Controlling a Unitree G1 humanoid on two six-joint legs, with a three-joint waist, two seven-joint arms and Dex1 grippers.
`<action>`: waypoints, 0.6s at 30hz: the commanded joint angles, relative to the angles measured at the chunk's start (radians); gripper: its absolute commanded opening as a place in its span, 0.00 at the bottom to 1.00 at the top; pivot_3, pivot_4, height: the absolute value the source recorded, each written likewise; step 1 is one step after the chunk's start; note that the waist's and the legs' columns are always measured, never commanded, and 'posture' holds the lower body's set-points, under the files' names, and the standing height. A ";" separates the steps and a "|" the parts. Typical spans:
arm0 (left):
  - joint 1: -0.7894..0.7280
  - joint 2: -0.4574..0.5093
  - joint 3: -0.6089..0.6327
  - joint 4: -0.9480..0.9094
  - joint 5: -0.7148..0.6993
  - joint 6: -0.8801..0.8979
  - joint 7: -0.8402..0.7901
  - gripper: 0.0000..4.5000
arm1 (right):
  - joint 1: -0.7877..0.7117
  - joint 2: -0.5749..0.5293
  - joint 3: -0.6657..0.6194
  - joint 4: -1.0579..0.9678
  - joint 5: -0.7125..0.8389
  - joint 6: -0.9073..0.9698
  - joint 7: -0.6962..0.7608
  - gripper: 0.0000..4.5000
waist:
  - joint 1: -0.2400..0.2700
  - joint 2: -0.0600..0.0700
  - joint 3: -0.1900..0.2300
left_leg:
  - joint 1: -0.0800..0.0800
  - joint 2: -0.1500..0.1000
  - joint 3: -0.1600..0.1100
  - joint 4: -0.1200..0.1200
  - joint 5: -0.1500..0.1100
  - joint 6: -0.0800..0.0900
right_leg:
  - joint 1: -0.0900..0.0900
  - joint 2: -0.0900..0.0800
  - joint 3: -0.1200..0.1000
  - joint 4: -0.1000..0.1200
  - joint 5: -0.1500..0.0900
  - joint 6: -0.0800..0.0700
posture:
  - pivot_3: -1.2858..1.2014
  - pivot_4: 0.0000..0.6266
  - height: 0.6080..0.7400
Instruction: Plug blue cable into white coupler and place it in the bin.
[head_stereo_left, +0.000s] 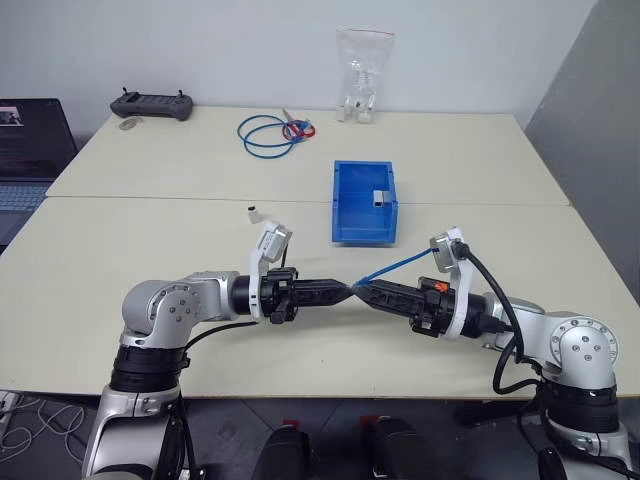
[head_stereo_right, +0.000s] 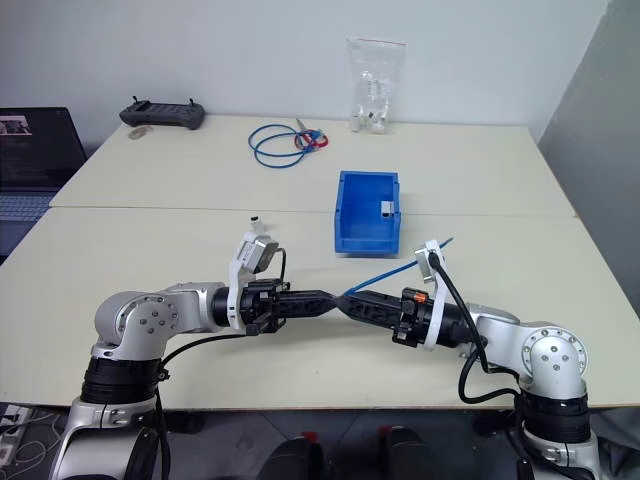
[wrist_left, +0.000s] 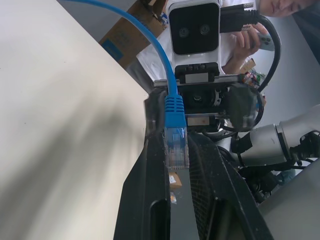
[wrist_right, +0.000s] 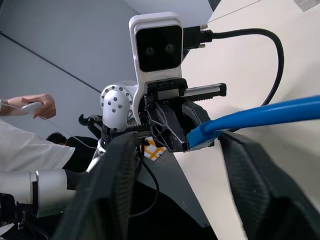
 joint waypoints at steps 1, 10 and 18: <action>0.003 -0.002 0.011 -0.043 -0.037 -0.009 0.008 0.05 | -0.010 -0.020 0.013 -0.026 0.054 -0.038 -0.007 0.37 | 0.000 0.000 0.000 | 0.000 0.000 0.000 0.000 0.000 0.000 | 0.000 0.000 0.000 0.000 0.000 0.000 | 0.52 0.24 1.00; 0.012 -0.001 0.010 -0.047 -0.051 -0.025 0.020 0.05 | -0.023 -0.039 0.051 -0.015 0.067 -0.072 -0.013 0.05 | 0.000 0.000 0.000 | 0.000 0.000 0.000 0.000 0.000 0.000 | 0.000 0.000 0.000 0.000 0.000 0.000 | 0.52 0.24 1.00; 0.029 0.064 -0.018 -0.053 0.005 -0.100 -0.021 0.37 | -0.055 -0.051 0.064 0.006 0.059 -0.095 -0.020 0.05 | 0.000 0.000 0.000 | 0.000 0.000 0.000 0.000 0.000 0.000 | 0.000 0.000 0.000 0.000 0.000 0.000 | 0.52 0.24 1.00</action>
